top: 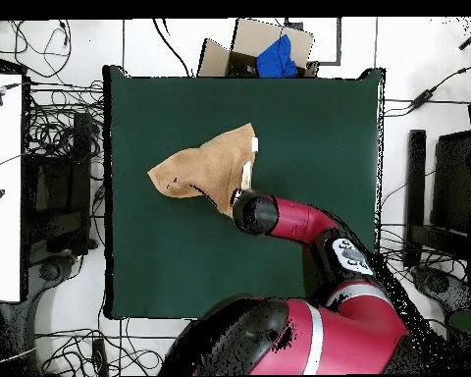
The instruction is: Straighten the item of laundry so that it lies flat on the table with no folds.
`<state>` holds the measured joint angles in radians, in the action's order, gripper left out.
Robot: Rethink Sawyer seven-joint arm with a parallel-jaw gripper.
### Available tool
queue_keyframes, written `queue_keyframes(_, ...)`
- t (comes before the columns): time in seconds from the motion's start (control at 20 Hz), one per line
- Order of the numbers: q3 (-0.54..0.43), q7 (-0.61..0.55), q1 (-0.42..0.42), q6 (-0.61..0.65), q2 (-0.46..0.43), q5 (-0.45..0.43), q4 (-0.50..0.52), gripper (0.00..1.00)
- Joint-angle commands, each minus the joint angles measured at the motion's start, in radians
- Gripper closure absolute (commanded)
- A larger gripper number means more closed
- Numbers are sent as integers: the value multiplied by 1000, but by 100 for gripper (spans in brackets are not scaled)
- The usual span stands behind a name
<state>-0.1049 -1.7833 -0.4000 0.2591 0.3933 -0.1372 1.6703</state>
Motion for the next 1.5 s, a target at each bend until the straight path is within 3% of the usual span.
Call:
queue_keyframes(0.05, -47, -43, -3, -17, -92, -48, -59, 0)
queue_keyframes(0.6, -35, -53, 11, -75, -141, -64, -71, 0)
queue_keyframes(0.65, -33, -59, 12, -90, -142, -66, -69, 100)
queue_keyframes(0.95, -25, -62, 23, -25, -141, -44, -71, 100)
queue_keyframes(1.5, -16, -42, 17, -42, -176, -65, -101, 100)
